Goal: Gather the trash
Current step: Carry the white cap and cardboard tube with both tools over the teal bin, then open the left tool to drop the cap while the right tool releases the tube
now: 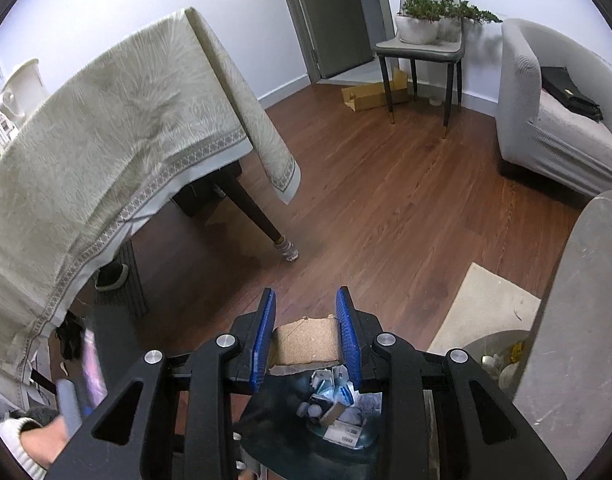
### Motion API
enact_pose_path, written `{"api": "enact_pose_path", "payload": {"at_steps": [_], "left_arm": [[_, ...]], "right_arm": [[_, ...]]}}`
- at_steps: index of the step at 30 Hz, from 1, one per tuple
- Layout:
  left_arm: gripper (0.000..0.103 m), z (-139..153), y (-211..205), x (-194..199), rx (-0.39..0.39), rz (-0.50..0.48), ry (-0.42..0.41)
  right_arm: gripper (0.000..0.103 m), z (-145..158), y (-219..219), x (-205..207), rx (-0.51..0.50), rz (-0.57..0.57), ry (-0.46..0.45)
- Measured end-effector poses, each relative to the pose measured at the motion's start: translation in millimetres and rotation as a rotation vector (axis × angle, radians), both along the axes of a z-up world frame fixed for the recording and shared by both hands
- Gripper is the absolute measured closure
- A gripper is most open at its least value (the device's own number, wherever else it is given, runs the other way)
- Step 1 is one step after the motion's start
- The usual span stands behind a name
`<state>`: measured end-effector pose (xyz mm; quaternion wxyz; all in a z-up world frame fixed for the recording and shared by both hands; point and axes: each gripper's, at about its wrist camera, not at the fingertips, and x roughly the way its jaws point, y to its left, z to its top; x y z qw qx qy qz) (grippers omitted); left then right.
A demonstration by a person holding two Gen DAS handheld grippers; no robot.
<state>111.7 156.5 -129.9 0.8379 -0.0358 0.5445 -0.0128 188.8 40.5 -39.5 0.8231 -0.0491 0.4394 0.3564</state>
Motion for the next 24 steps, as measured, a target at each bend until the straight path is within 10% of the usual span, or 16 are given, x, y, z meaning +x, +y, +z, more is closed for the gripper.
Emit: {"api": "enact_pose_path", "payload": {"at_steps": [24], "left_arm": [[0.044,72,32,-16,-0.026,0.13,-0.188]], "right_arm": [[0.071,-107,26,-18,-0.203,0.039,0.143]]}}
